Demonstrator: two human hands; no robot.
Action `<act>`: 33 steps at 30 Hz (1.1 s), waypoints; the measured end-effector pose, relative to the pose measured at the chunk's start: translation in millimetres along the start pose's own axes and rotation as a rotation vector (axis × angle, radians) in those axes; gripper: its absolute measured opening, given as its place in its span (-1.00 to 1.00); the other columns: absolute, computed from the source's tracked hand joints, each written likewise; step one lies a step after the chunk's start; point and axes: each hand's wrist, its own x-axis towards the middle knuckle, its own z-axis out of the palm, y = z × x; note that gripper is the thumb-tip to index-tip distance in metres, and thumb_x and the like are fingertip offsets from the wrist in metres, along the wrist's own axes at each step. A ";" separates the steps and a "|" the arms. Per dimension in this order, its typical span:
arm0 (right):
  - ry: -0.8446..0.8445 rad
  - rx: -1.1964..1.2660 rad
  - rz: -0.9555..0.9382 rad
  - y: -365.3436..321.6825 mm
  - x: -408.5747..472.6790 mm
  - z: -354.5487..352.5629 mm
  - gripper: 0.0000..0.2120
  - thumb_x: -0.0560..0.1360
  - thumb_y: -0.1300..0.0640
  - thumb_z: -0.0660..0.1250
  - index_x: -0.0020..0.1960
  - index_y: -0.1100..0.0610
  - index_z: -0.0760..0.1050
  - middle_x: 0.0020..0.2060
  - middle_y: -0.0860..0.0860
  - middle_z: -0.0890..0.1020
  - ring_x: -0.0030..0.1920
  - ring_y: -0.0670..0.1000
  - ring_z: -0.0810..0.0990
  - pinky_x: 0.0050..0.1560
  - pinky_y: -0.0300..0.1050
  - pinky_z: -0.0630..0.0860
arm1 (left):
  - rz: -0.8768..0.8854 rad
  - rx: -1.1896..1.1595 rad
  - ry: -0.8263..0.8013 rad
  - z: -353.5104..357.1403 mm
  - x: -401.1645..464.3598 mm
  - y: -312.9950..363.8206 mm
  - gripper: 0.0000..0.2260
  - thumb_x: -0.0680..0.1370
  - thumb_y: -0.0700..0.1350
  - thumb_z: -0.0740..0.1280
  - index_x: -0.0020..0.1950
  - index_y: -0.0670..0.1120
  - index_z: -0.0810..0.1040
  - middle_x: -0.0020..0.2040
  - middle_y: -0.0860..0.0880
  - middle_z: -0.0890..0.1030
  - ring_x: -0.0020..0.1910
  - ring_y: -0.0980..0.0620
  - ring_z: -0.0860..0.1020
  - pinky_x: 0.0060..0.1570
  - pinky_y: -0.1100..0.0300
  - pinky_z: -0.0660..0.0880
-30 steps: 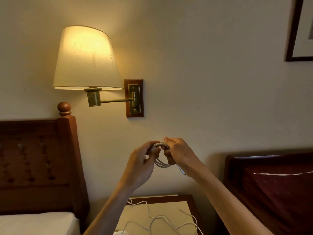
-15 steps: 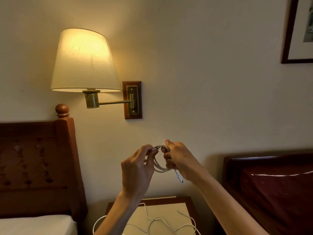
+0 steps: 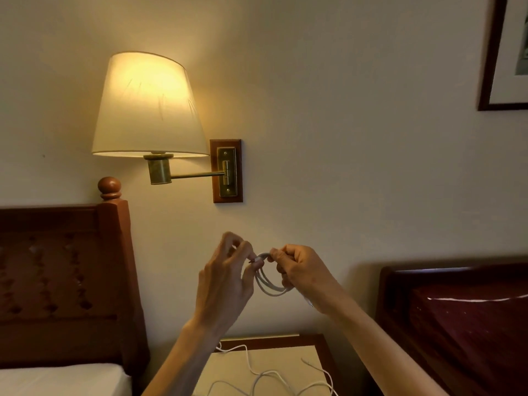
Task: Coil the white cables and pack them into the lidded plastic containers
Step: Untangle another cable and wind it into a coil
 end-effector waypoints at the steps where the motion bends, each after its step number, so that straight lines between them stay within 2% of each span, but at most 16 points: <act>1: 0.050 -0.058 -0.070 1.8 -0.9 3.5 -0.82 0.62 0.02 0.22 0.08 0.08 0.53 -0.33 -0.11 0.54 -0.36 -0.11 0.52 -0.27 -0.22 0.52 | -0.024 -0.016 0.001 1.6 -1.7 2.9 -0.87 0.49 -0.08 0.42 -0.09 -0.09 0.50 -0.08 0.06 0.46 -0.31 0.16 0.49 -0.43 0.39 0.41; 3: 0.101 -0.158 -0.226 4.3 -4.3 8.9 -0.80 0.63 0.09 0.22 0.24 -0.04 0.45 -0.26 -0.16 0.59 -0.29 -0.17 0.60 -0.25 -0.34 0.51 | -0.064 -0.091 0.015 2.9 -4.9 6.0 -0.89 0.52 -0.08 0.37 -0.08 -0.08 0.48 -0.15 0.07 0.50 -0.30 0.16 0.54 -0.37 0.30 0.50; 4: 0.112 -0.190 -0.295 6.0 -4.9 10.2 -0.79 0.63 0.12 0.22 0.24 -0.02 0.48 -0.22 -0.16 0.62 -0.22 -0.19 0.61 -0.20 -0.36 0.52 | -0.076 -0.124 0.013 3.1 -6.3 6.2 -0.89 0.53 -0.06 0.34 -0.08 -0.08 0.48 -0.18 0.07 0.54 -0.28 0.17 0.57 -0.34 0.27 0.53; 7: 0.148 -0.260 -0.391 11.8 -4.4 11.3 -0.82 0.62 0.16 0.24 0.11 0.08 0.61 -0.10 -0.09 0.67 -0.04 -0.14 0.62 -0.02 -0.30 0.55 | -0.099 -0.237 -0.011 3.5 -8.4 3.0 -0.89 0.55 -0.07 0.33 -0.06 -0.10 0.47 -0.19 0.05 0.61 -0.25 0.22 0.62 -0.33 0.25 0.57; 11: 0.179 -0.261 -0.423 8.5 0.2 7.5 -0.82 0.62 0.18 0.25 0.08 0.10 0.63 -0.08 -0.09 0.68 -0.01 -0.17 0.62 0.01 -0.36 0.53 | -0.128 -0.428 -0.011 2.0 -11.7 -0.1 -0.90 0.55 -0.17 0.35 -0.07 -0.20 0.48 -0.10 0.02 0.64 -0.18 0.18 0.66 -0.29 0.17 0.63; 14: 0.133 -0.202 -0.335 1.1 0.3 7.0 -0.79 0.63 0.14 0.22 0.09 0.07 0.63 -0.13 -0.20 0.65 -0.05 -0.28 0.59 -0.06 -0.41 0.49 | -0.281 -0.515 -0.037 -1.4 -11.8 -3.5 -0.87 0.55 -0.15 0.34 -0.11 -0.19 0.47 -0.12 -0.04 0.58 -0.23 0.06 0.61 -0.42 0.05 0.60; 16: 0.058 -0.125 -0.222 -1.7 1.3 5.9 -0.74 0.66 0.12 0.16 0.08 0.07 0.63 -0.30 -0.30 0.58 -0.22 -0.33 0.55 -0.23 -0.41 0.44 | -0.422 -0.567 -0.137 -5.7 -9.4 -6.0 -0.85 0.54 -0.06 0.33 -0.08 -0.13 0.48 -0.09 -0.07 0.54 -0.23 0.01 0.55 -0.45 -0.01 0.57; 18: -0.015 -0.038 -0.141 -3.7 2.8 2.3 -0.70 0.67 0.13 0.11 0.07 0.12 0.63 -0.44 -0.25 0.53 -0.39 -0.24 0.48 -0.35 -0.36 0.38 | -0.410 -0.595 -0.268 -7.8 -6.6 -8.2 -0.86 0.56 -0.03 0.28 0.06 -0.05 0.50 -0.02 0.03 0.58 -0.17 0.11 0.54 -0.37 0.16 0.53; 20: -0.093 0.045 -0.105 -4.5 3.8 -3.3 -0.68 0.68 0.15 0.08 0.08 0.18 0.61 -0.48 -0.16 0.47 -0.43 -0.16 0.39 -0.38 -0.28 0.36 | -0.435 -0.681 -0.410 -10.9 -2.6 -6.3 -0.85 0.63 -0.13 0.22 0.15 -0.03 0.52 -0.07 0.13 0.61 -0.22 0.22 0.48 -0.26 0.30 0.41; 21: -0.131 0.075 -0.094 -5.1 3.7 -5.5 -0.68 0.68 0.16 0.08 0.08 0.20 0.60 -0.47 -0.13 0.45 -0.43 -0.13 0.37 -0.39 -0.25 0.35 | -0.490 -0.754 -0.470 -12.9 -0.7 -5.7 -0.82 0.64 -0.17 0.19 0.13 -0.06 0.57 -0.13 0.11 0.61 -0.24 0.18 0.44 -0.25 0.32 0.34; 23: -0.187 0.111 -0.066 -6.2 4.5 -9.2 -0.72 0.67 0.16 0.10 0.10 0.21 0.57 -0.44 -0.06 0.43 -0.42 -0.10 0.37 -0.38 -0.23 0.37 | -0.610 -0.892 -0.559 -17.1 1.4 -7.1 -0.77 0.65 -0.17 0.16 0.04 -0.12 0.62 -0.17 0.00 0.56 -0.23 0.08 0.36 -0.21 0.23 0.27; 25: -0.199 0.113 -0.038 -5.9 6.5 -11.8 -0.82 0.66 0.14 0.16 0.14 0.15 0.52 -0.41 -0.06 0.46 -0.41 -0.11 0.40 -0.36 -0.22 0.41 | -0.688 -0.970 -0.639 -18.7 2.2 -3.8 -0.78 0.64 -0.16 0.13 -0.01 -0.15 0.56 -0.20 -0.04 0.51 -0.26 0.05 0.30 -0.23 0.18 0.25; 27: -0.214 0.109 -0.032 -4.8 8.1 -11.9 -0.86 0.64 0.13 0.21 0.15 0.13 0.47 -0.41 -0.07 0.48 -0.40 -0.11 0.42 -0.32 -0.21 0.44 | -0.775 -0.971 -0.638 -15.4 3.7 5.2 -0.83 0.62 -0.14 0.08 -0.08 -0.11 0.43 -0.29 0.00 0.40 -0.31 0.07 0.24 -0.28 0.19 0.21; 29: -0.219 0.094 -0.042 -2.8 7.6 -9.7 -0.85 0.63 0.13 0.21 0.12 0.17 0.47 -0.38 -0.05 0.49 -0.37 -0.09 0.43 -0.30 -0.20 0.45 | -0.827 -0.882 -0.579 -7.7 6.4 13.0 -0.81 0.62 -0.04 0.07 -0.14 -0.07 0.35 -0.35 0.03 0.33 -0.34 0.07 0.21 -0.31 0.18 0.20; 31: -0.226 0.085 -0.062 -1.3 5.2 -7.9 -0.83 0.64 0.12 0.18 0.10 0.19 0.48 -0.34 -0.01 0.50 -0.34 -0.06 0.46 -0.27 -0.21 0.47 | -0.785 -0.797 -0.503 0.3 7.1 15.4 -0.68 0.66 0.08 0.05 -0.19 -0.07 0.34 -0.38 0.03 0.29 -0.37 0.09 0.22 -0.34 0.23 0.22; 33: -0.218 0.035 -0.096 0.3 3.2 -10.7 -0.79 0.66 0.12 0.14 0.12 0.17 0.51 -0.27 0.02 0.59 -0.27 -0.03 0.56 -0.17 -0.21 0.55 | -0.714 -0.745 -0.384 7.3 4.8 14.0 -0.63 0.65 0.08 0.05 -0.26 -0.08 0.35 -0.41 0.03 0.27 -0.41 0.11 0.21 -0.40 0.29 0.21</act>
